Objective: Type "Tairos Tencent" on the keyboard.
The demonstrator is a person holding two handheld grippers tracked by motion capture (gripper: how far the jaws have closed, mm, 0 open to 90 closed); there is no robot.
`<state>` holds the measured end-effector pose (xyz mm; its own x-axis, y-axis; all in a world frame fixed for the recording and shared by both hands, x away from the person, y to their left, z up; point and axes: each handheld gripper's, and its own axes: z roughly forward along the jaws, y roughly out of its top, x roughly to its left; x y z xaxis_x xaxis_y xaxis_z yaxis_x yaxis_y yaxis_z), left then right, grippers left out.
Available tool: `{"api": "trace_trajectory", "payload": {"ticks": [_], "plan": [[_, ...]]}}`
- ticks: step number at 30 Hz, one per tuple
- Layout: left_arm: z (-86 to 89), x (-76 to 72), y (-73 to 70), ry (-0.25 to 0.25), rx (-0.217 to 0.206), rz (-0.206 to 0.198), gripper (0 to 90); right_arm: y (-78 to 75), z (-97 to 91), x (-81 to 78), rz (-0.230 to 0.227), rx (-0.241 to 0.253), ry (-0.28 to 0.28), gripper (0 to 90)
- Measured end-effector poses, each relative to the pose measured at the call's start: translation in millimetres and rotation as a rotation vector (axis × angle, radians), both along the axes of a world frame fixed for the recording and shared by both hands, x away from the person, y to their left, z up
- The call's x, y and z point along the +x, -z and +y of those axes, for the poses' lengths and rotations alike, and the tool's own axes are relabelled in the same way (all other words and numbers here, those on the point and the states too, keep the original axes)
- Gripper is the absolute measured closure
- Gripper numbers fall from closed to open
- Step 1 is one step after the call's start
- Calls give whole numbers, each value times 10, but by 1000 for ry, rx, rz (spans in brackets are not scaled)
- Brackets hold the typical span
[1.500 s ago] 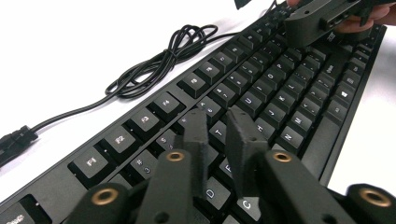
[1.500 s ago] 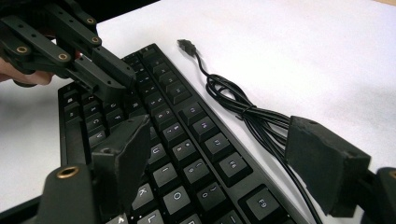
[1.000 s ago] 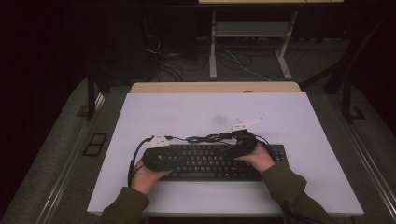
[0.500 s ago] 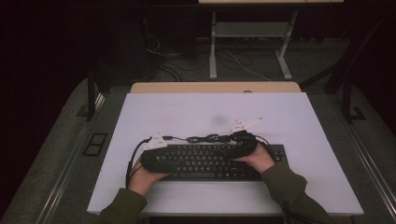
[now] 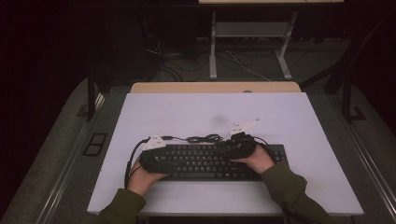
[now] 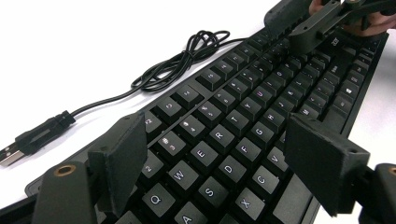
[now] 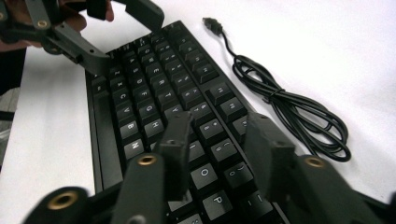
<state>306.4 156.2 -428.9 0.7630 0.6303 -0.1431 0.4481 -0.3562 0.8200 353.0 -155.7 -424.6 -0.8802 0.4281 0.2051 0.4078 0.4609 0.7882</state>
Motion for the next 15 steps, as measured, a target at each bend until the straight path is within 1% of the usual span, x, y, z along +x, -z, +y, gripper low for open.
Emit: {"api": "trace_trajectory", "payload": {"ticks": [6, 10, 11, 15], "plan": [[4, -1, 2, 0, 0, 0, 204, -3, 15, -18, -9, -16, -15, 782], [2, -1, 1, -1, 0, -1, 203, 3, 23, -25, -16, -35, -26, 868], [2, 0, 0, -1, 0, -1, 204, 7, 26, -26, -15, -41, -29, 882], [4, 0, 0, -1, 2, -2, 204, 24, 45, -33, -14, -57, -45, 892]]}}
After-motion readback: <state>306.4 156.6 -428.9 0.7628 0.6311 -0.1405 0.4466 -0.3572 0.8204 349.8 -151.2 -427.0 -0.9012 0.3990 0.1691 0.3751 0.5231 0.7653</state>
